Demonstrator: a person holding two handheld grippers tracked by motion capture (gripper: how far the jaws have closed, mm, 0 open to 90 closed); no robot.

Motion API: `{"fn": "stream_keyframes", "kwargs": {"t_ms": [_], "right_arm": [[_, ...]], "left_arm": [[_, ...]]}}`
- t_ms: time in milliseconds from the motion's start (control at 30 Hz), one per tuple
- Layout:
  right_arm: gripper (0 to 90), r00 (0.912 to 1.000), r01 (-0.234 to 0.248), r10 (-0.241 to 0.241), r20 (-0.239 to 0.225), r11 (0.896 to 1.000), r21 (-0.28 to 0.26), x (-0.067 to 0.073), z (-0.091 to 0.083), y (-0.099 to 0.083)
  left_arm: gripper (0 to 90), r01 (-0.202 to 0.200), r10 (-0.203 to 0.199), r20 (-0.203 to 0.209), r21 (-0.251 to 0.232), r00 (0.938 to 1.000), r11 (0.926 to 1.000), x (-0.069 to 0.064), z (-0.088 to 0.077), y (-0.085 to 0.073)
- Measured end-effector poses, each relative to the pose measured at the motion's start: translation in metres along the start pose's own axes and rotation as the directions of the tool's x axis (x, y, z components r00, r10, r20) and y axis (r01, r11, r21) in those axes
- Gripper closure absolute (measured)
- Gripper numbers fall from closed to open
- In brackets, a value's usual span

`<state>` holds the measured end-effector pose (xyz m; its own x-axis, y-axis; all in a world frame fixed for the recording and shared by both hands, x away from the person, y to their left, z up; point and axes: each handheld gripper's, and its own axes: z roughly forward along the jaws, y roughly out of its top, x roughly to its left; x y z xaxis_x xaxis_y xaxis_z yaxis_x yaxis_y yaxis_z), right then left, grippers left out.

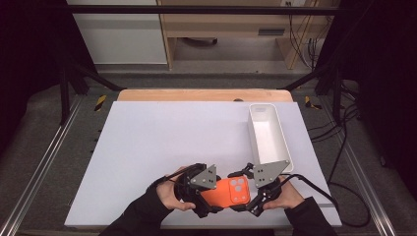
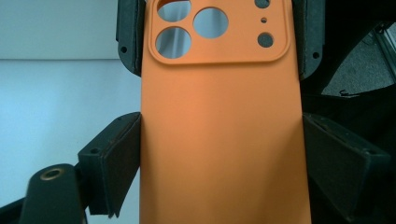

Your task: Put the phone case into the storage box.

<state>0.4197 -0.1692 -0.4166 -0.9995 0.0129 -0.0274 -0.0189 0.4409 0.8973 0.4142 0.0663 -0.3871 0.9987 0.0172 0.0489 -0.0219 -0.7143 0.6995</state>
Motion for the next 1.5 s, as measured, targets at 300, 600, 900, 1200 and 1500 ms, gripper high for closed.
{"fn": "stream_keyframes", "kwargs": {"t_ms": [300, 600, 900, 1200, 1500], "right_arm": [[15.4, 0.9999, -0.012, 0.012, -0.009, 1.000, 0.003, -0.001, 0.000, 0.000], [16.0, 0.9995, -0.028, 0.028, -0.015, 0.999, 0.024, -0.002, 0.001, 0.000], [16.0, 0.9990, -0.044, 0.044, -0.003, 0.999, 0.017, -0.003, -0.002, 0.001], [15.9, 0.9982, -0.051, 0.050, 0.031, 0.998, 0.028, -0.006, -0.007, 0.002], [15.9, 0.9970, -0.047, 0.044, 0.065, 0.997, 0.055, -0.007, -0.013, 0.003]], "left_arm": [[15.3, 0.001, -0.001, 0.007, 0.004, 1.0000, 1.0000, 0.001, 0.001, 0.000], [15.1, 0.003, -0.004, 0.008, 0.018, 1.0000, 0.9998, 0.001, 0.004, -0.001], [13.0, 0.013, -0.013, -0.006, -0.008, 0.9999, 0.9999, 0.002, 0.005, -0.001], [4.3, 0.043, -0.045, -0.035, -0.046, 0.9984, 0.9980, 0.002, -0.001, -0.001], [1.2, 0.081, -0.085, -0.040, -0.086, 0.9956, 0.9930, 0.008, -0.011, -0.007]]}}
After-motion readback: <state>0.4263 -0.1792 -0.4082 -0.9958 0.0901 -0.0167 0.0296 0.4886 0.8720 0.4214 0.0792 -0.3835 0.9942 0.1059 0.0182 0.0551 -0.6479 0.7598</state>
